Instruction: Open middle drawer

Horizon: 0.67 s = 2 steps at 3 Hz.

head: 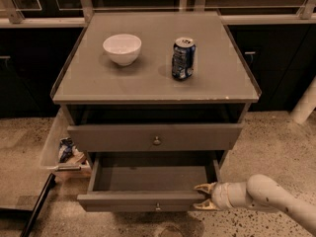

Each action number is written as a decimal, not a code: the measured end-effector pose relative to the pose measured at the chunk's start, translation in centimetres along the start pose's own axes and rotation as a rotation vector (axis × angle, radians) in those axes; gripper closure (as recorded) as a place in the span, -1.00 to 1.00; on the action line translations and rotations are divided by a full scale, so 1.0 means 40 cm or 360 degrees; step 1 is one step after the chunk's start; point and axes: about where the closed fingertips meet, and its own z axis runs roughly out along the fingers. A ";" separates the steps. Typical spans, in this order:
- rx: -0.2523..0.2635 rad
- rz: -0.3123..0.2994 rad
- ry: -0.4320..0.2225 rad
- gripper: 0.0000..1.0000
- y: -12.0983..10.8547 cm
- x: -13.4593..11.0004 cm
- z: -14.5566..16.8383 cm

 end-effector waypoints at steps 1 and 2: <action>-0.0047 0.0012 -0.0060 -0.66 0.027 -0.008 0.003; -0.0083 0.0000 -0.0094 -0.32 0.072 -0.013 -0.013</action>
Offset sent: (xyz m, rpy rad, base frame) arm -0.0529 -0.0051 -0.0011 0.0573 0.0447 0.0800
